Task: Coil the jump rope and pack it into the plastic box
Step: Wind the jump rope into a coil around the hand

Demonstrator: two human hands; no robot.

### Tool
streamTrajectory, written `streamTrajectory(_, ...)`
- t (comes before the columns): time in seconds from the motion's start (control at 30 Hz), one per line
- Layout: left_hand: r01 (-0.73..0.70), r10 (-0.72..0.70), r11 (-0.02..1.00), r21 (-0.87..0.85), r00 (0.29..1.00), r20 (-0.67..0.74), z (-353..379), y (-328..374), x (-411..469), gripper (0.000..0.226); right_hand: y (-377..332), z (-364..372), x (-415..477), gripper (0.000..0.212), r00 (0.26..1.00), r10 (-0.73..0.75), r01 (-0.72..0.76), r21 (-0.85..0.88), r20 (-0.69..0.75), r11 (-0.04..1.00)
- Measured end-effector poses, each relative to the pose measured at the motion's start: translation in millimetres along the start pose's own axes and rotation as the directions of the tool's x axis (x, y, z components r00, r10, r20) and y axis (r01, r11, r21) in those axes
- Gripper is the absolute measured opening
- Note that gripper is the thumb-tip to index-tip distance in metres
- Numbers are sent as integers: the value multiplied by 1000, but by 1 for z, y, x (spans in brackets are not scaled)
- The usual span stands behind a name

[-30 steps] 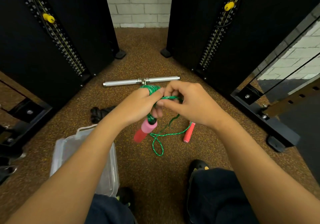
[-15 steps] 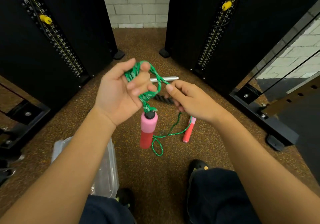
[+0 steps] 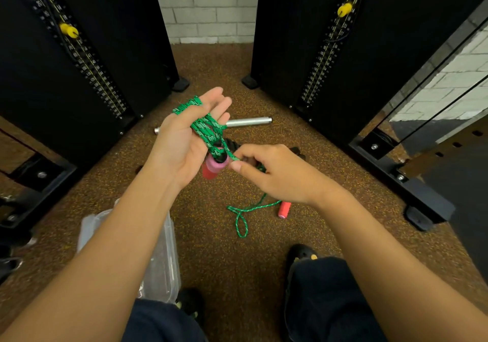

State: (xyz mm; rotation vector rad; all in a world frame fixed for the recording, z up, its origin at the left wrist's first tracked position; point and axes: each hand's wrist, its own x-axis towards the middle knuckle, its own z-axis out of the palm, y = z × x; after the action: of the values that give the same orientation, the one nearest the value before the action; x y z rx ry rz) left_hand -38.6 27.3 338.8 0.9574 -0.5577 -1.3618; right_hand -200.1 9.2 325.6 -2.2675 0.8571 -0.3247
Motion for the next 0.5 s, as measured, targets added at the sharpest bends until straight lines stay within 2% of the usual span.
streamTrajectory(0.07,48,-48,999,-6,997,61,-1,0,-2,28,-3,-1,1,21,989,116,-99,177,-88,979)
streamTrajectory(0.13,88,-89,996,12,988,129,2,1,-5,29,-2,-6,4,25,951,285,-217,392,-123,894)
streamTrajectory(0.17,104,-109,994,37,981,158,4,0,-7,30,-1,-8,6,26,935,341,-254,481,-100,839)
streamTrajectory(0.23,147,-162,986,78,958,236,8,-2,-10,32,0,-8,8,24,933,360,-268,622,-24,736)
streamTrajectory(0.33,233,-239,971,60,908,344,7,-8,-12,40,-5,0,9,20,948,317,-238,653,-4,719)
streamTrajectory(0.5,311,-241,946,-88,861,448,2,-10,-13,35,-8,-4,8,26,960,246,-119,607,-130,786)
